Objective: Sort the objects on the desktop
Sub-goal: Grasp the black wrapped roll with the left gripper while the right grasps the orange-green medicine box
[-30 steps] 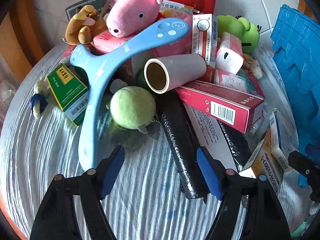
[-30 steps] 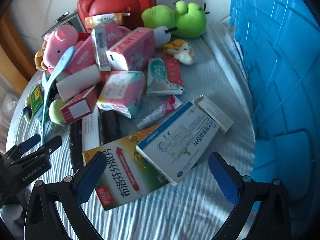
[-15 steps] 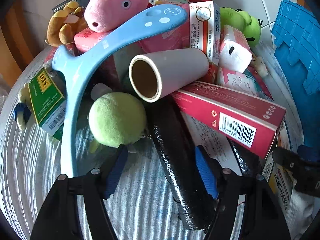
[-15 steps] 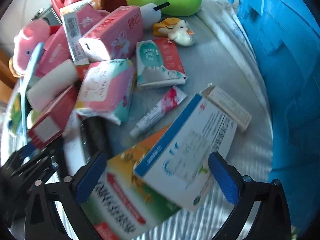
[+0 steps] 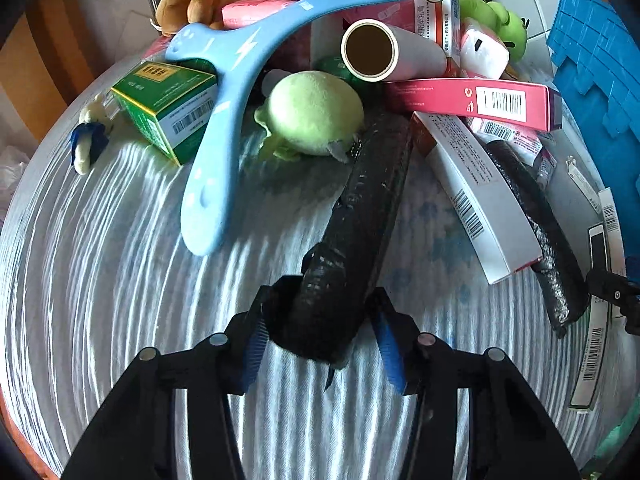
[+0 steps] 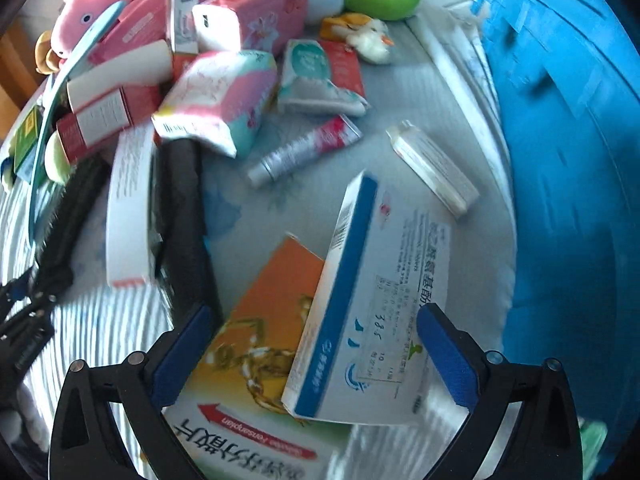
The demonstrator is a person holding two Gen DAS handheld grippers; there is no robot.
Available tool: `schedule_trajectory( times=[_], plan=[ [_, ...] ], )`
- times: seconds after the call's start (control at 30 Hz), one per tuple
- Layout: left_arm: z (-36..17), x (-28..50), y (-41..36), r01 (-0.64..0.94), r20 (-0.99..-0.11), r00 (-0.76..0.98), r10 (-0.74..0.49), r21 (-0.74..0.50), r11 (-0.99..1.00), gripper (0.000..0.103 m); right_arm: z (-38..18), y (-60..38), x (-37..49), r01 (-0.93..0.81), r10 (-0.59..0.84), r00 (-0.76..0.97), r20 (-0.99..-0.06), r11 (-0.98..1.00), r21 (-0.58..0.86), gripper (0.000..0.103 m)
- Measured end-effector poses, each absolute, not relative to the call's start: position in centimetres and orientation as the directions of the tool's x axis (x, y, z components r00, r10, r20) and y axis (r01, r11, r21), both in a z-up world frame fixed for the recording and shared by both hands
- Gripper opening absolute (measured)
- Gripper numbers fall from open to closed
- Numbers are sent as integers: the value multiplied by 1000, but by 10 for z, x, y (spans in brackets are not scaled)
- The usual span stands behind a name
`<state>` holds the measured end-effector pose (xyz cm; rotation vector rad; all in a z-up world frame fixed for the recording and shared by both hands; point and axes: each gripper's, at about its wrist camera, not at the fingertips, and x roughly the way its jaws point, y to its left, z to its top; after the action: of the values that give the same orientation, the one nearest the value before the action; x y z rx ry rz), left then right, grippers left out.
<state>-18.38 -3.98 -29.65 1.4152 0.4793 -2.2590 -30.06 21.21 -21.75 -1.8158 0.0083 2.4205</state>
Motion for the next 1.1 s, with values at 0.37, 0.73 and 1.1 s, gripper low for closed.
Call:
schedule_trajectory(
  times=[0.37, 0.73, 1.1],
  plan=[
    [-299, -206, -53, 461, -871, -439, -221, -8, -888, 59, -214, 231, -264, -198, 19, -248, -968, -980, 31, 103],
    [-362, -228, -79, 454, -890, -432, -145, -76, -888, 38, -207, 235, -232, -212, 30, -232, -972, -977, 21, 103],
    [-392, -164, -66, 451, -901, -413, -133, -75, -890, 33, -211, 223, -220, -192, -56, -233, -971, -976, 102, 103]
  ],
)
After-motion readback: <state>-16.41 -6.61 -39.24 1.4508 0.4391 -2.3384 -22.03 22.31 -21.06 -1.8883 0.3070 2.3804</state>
